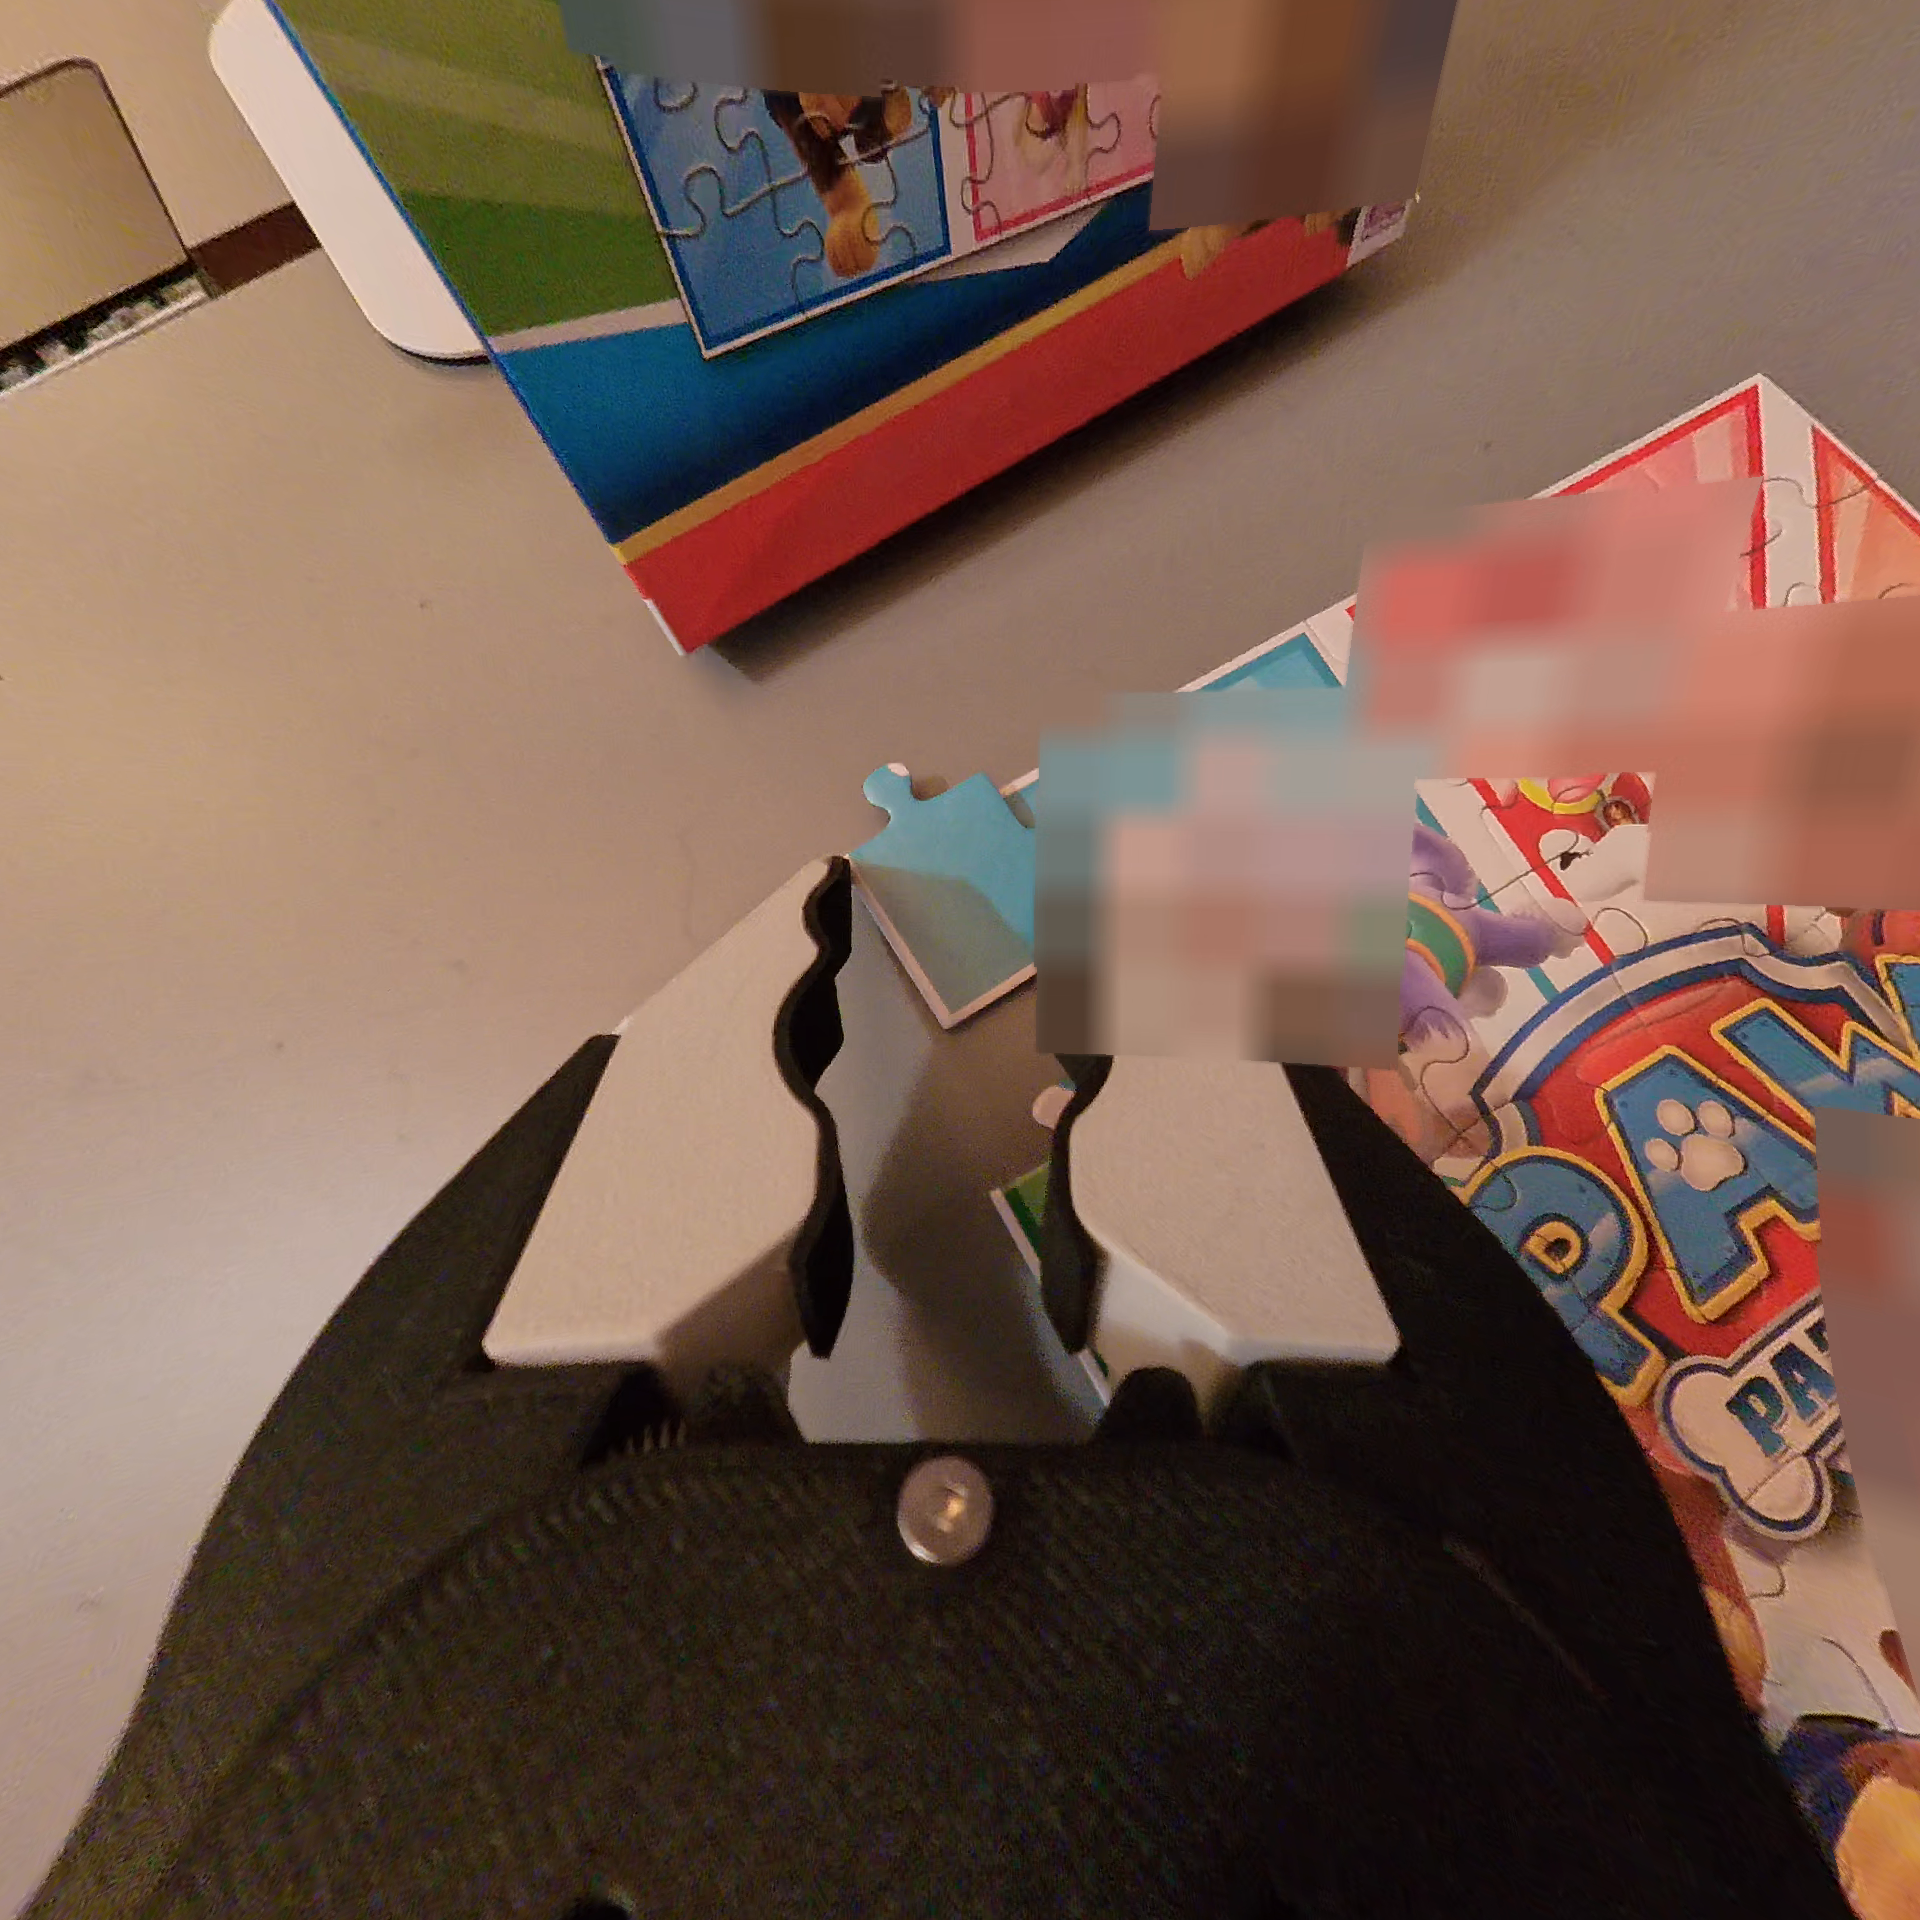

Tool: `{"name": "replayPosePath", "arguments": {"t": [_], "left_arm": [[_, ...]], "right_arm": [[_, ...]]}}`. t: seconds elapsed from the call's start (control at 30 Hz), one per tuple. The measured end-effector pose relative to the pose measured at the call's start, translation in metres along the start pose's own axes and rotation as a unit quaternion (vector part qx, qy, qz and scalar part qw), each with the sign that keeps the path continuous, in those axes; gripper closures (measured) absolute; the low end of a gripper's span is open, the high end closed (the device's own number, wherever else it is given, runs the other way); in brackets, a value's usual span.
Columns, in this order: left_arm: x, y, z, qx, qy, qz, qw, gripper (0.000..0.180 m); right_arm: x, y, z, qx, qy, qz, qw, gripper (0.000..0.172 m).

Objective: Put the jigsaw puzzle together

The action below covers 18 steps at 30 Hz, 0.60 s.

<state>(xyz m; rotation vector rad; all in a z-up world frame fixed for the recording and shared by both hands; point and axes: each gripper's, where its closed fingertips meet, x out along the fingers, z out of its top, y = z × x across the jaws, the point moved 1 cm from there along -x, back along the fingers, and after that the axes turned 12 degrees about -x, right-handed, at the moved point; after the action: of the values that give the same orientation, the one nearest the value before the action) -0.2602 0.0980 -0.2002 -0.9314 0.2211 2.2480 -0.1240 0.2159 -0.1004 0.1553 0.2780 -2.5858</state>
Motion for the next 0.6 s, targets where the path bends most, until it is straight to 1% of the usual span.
{"name": "replayPosePath", "arguments": {"t": [0.6], "left_arm": [[0.0006, -0.0004, -0.0030, 0.009, 0.012, -0.015, 1.000, 0.143]], "right_arm": [[0.0000, 0.0004, 0.0001, 0.001, -0.001, 0.001, 1.000, 0.155]]}}
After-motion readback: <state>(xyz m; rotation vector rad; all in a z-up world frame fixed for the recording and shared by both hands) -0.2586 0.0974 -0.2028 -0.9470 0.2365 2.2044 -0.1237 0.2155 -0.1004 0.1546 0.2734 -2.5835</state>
